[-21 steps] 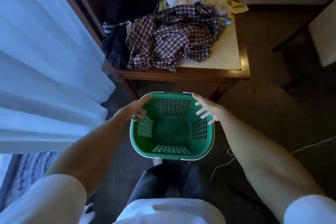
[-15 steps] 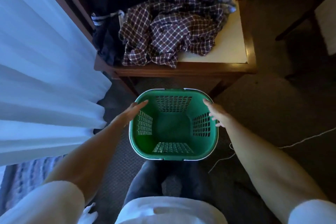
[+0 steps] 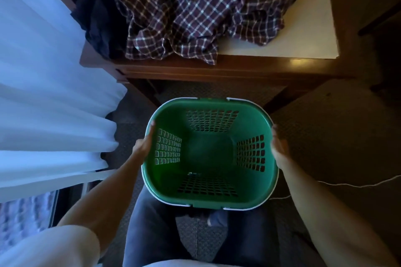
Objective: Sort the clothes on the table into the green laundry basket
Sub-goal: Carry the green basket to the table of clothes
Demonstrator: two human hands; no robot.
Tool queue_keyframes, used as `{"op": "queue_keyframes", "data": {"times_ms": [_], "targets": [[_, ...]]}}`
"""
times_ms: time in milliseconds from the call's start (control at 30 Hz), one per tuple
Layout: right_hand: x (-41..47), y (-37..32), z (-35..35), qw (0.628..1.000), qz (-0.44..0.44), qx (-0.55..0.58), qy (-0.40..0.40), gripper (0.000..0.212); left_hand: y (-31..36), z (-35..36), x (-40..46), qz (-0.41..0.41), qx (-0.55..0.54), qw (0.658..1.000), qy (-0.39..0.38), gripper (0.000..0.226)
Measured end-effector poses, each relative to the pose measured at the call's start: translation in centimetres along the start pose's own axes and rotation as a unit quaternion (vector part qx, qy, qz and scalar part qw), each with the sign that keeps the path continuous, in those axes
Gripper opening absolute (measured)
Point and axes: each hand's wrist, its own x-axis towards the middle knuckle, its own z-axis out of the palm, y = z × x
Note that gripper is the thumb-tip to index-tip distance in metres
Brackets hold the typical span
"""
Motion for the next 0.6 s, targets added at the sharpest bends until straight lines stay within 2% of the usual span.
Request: {"op": "queue_keyframes", "data": {"times_ms": [167,333,500,533,600], "targets": [[-0.6,1.5,-1.2,1.000,0.005,0.020,0.006,0.104,0.7,1.1,-5.2,0.010,-0.036,0.999,0.032,0.145],[-6.9,1.0,-4.9,1.000,-0.003,0.014,-0.023,0.099,-0.2,-1.5,-10.8,0.009,-0.065,0.997,0.038,0.144],[-13.9,2.0,-11.4,1.000,0.015,0.001,-0.024,0.110,-1.7,-4.3,-16.2,0.010,-0.077,0.997,-0.018,0.130],[-15.5,2.5,-12.2,1.000,0.022,0.000,-0.020,0.108,-2.8,-4.7,-15.7,0.006,-0.068,0.997,-0.037,0.127],[-19.1,3.0,-13.9,0.999,0.031,0.031,-0.021,0.088,-3.2,-5.3,-17.1,0.006,-0.055,0.996,-0.066,0.125]]}}
